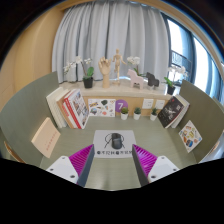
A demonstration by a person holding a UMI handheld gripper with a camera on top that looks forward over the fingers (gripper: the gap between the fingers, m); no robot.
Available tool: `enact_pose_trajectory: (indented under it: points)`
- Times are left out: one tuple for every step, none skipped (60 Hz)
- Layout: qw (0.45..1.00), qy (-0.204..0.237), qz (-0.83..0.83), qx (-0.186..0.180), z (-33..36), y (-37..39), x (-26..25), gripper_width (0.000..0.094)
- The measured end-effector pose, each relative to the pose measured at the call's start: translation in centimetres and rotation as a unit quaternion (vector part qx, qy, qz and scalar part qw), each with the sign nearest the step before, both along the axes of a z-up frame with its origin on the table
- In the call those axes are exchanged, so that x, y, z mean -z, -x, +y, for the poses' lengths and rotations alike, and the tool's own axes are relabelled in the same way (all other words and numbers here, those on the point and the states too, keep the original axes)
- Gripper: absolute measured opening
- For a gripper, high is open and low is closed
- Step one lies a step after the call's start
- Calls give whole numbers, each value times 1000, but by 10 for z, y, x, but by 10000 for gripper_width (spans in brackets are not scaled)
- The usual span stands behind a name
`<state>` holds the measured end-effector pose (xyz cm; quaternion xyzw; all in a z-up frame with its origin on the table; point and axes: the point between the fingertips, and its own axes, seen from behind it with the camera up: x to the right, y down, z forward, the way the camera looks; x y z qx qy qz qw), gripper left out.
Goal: Arrange mouse
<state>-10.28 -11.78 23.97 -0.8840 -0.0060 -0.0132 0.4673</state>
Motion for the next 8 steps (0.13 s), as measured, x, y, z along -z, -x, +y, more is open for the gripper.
enact_pose_trajectory:
  points:
    - [1000,0,0,0,-2,0,0,740]
    - [1000,1,-1,0,-4,0,0,740]
    - [1000,1,-1,0,-6,0,0,740]
    - [1000,1,-1,0,-7,1,0,740]
    - [1000,0,0,0,-9,1,0,740]
    - [1000,-1,0,-1,-10,1,0,739]
    - [1000,-1,1,-1,-12,2,0,740]
    - [1000,-1,1,-2,-13,3,-1,739]
